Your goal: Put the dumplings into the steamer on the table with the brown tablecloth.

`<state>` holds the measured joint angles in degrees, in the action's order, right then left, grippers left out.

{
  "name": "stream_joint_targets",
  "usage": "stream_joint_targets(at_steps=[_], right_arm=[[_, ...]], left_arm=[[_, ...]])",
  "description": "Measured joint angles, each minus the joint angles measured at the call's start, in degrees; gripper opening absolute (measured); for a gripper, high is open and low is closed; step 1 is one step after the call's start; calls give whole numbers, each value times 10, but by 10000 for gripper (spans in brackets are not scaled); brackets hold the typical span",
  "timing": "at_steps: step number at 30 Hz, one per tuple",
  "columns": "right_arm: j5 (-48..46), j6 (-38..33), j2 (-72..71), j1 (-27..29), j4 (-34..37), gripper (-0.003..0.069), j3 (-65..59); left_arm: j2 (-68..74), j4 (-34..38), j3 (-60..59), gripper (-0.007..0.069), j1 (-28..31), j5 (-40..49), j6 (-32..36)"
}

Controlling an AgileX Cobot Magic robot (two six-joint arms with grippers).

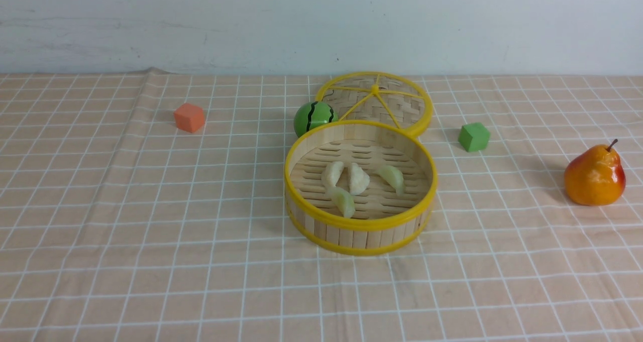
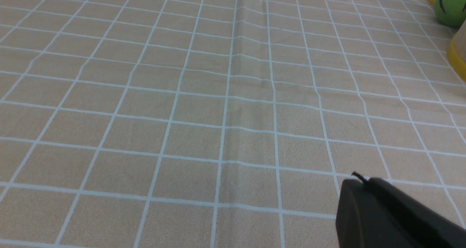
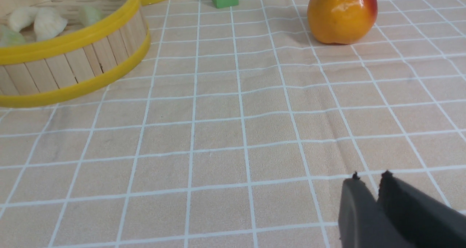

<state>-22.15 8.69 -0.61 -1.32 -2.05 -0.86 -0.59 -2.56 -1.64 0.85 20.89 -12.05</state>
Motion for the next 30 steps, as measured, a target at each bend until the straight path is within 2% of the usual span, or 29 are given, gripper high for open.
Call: stream_joint_targets(at_steps=[30], right_arm=[[0, 0, 0, 0, 0, 128, 0]], left_arm=[[0, 9, 0, -13, 0, 0, 0]])
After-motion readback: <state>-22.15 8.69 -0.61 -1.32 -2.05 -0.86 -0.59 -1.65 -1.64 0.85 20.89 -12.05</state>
